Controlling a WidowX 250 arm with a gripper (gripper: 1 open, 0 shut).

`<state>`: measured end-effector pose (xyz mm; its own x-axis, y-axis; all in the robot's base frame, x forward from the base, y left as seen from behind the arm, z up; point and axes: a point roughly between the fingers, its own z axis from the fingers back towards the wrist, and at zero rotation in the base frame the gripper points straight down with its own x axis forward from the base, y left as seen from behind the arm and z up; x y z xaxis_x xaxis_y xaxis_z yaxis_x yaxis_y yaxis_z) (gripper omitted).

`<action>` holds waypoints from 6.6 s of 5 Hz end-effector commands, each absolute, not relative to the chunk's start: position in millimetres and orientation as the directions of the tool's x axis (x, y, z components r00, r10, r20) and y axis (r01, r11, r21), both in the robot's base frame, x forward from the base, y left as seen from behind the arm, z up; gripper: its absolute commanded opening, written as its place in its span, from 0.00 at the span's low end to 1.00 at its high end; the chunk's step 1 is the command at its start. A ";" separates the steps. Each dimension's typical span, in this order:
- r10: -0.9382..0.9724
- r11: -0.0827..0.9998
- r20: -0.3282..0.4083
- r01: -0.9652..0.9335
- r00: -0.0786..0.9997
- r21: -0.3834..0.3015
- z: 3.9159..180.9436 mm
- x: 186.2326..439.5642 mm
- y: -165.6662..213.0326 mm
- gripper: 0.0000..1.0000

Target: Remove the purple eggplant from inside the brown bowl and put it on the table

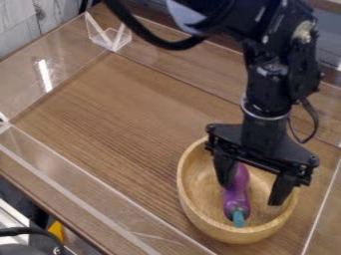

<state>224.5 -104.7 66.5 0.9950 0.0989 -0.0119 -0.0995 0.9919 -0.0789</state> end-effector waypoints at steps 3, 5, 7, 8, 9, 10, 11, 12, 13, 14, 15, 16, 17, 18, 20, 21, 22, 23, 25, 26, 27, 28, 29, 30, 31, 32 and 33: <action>0.080 0.993 0.008 -0.079 0.997 -0.091 74.8 228.1 -93.1 1.00; 0.147 0.986 0.023 -0.145 0.989 -0.087 80.1 227.0 -106.0 1.00; 0.168 0.982 0.027 -0.165 0.985 -0.089 67.7 230.9 -112.9 1.00; 0.179 0.980 0.023 -0.177 0.984 -0.091 70.8 226.7 -103.0 1.00; 0.193 0.977 0.020 -0.190 0.981 -0.096 75.8 222.6 -93.8 1.00; 0.158 0.983 0.016 -0.155 0.987 -0.095 63.6 221.2 -99.9 1.00; 0.121 0.989 0.022 -0.118 0.992 -0.092 49.2 221.0 -106.9 1.00; 0.131 0.988 0.028 -0.129 0.991 -0.088 30.6 224.5 -114.2 0.00; 0.153 0.983 0.037 -0.148 0.988 -0.110 33.1 227.1 -117.5 0.00; 0.175 0.979 0.031 -0.170 0.984 -0.115 29.1 224.0 -121.1 0.00; 0.196 0.974 0.026 -0.192 0.980 -0.118 23.7 220.9 -125.0 0.00; 0.137 0.984 0.021 -0.134 0.990 -0.119 25.3 218.7 -116.8 0.00; 0.078 0.990 0.015 -0.076 0.997 -0.121 26.2 217.0 -108.8 0.00; 0.047 0.991 0.010 -0.046 0.999 -0.123 37.6 219.2 -101.0 0.00; 0.051 0.987 0.033 -0.045 0.998 -0.157 81.3 220.1 -86.9 0.00; 0.095 0.979 0.098 -0.075 0.991 -0.189 128.6 220.5 -73.1 0.00; 0.131 0.973 0.124 -0.104 0.984 -0.204 153.7 218.5 -53.4 0.00; 0.169 0.971 0.126 -0.143 0.978 -0.191 151.5 211.3 -42.4 0.00; 0.371 0.923 0.124 -0.351 0.920 -0.157 144.6 210.5 -47.6 0.00; 0.353 0.932 0.129 -0.336 0.927 -0.139 146.0 202.3 -41.4 0.00; 0.336 0.939 0.134 -0.321 0.932 -0.123 147.3 194.5 -31.6 0.00; 0.366 0.930 0.140 -0.353 0.920 -0.105 141.9 193.7 -27.7 0.00; 0.398 0.917 0.147 -0.388 0.906 -0.089 135.9 194.2 -23.0 0.00; 0.452 0.892 0.161 -0.446 0.877 -0.074 131.1 200.6 -6.4 0.00; 0.510 0.859 0.178 -0.508 0.842 -0.060 124.8 208.4 11.8 0.00; 0.569 0.819 0.192 -0.572 0.800 -0.048 113.5 220.8 11.8 0.00; 0.622 0.777 0.206 -0.629 0.756 -0.035 100.3 232.7 12.0 0.00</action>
